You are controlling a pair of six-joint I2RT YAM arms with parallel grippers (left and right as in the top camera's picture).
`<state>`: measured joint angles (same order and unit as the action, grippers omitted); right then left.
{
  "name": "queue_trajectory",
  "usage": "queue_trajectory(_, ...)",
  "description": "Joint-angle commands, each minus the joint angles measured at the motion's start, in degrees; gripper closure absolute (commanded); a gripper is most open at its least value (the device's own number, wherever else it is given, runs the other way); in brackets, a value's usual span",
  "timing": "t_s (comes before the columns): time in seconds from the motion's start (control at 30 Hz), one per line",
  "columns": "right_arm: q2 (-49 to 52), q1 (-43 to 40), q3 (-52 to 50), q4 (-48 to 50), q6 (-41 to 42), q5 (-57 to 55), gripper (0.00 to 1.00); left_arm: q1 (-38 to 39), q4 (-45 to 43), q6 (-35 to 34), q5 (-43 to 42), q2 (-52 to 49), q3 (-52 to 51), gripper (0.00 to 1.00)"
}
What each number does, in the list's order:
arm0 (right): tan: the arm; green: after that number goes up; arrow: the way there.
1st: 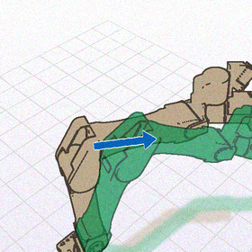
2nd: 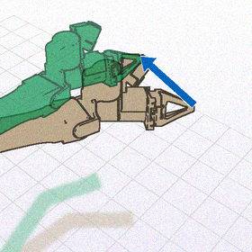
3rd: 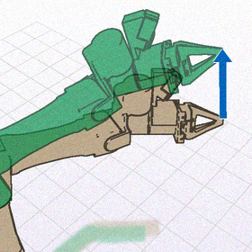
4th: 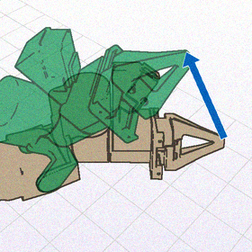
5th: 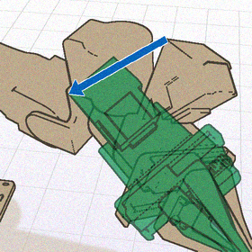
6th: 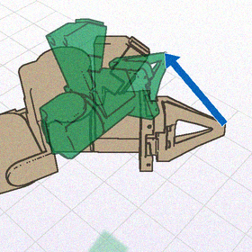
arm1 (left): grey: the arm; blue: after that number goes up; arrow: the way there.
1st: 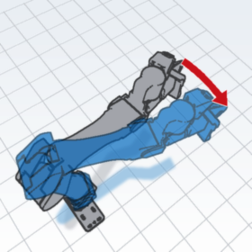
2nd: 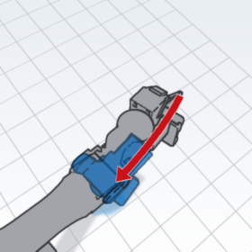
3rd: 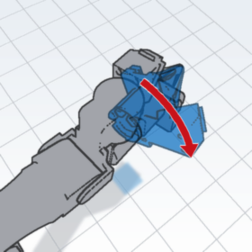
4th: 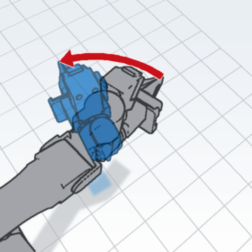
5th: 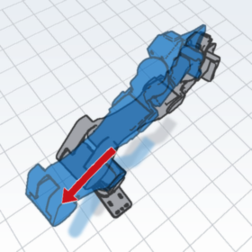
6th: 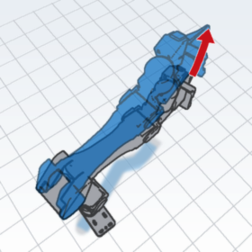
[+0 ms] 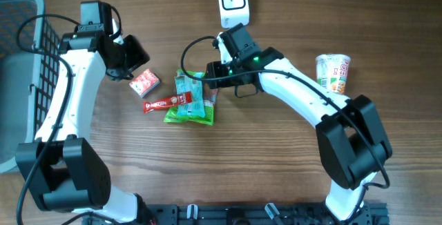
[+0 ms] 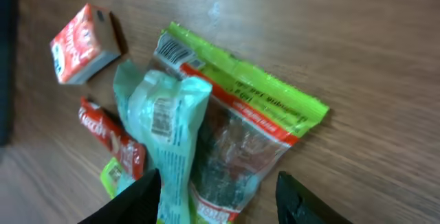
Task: Scan the item barcode
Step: 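Grasp the mint-green snack pack with the right gripper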
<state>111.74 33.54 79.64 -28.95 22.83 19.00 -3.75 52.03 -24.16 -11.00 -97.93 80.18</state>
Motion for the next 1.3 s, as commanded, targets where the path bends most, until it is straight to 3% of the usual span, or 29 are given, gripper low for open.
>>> queue_trajectory(0.0,1.0,0.1,-2.8,0.9,-1.9,5.7,0.46,1.9,0.0,-0.3,-1.9,-1.9,-2.5,0.96)
queue_trajectory(0.23,2.2,0.0,-8.9,10.6,-0.9,14.0,0.52,10.8,-3.4,0.1,-3.1,-8.3,-6.7,0.96)
queue_trajectory(0.43,4.1,0.0,-8.9,13.5,0.4,17.1,0.64,12.0,-3.9,0.1,-2.9,-12.2,-6.8,0.96)
queue_trajectory(0.77,6.9,0.0,-8.9,15.0,2.9,17.4,0.62,12.3,-4.0,0.1,-3.1,-14.7,-6.8,0.94)
queue_trajectory(0.97,7.3,0.0,-8.8,17.6,2.8,26.5,0.62,12.3,-4.5,0.1,-3.1,-14.7,-6.8,0.92)
queue_trajectory(1.03,7.3,0.0,-8.8,17.6,2.9,28.5,0.57,12.3,-4.5,0.1,-3.1,-14.7,-6.8,0.91)
queue_trajectory(1.27,7.3,0.1,-8.9,17.6,3.2,28.3,0.57,12.3,-4.5,0.1,-3.1,-14.7,-6.8,0.91)
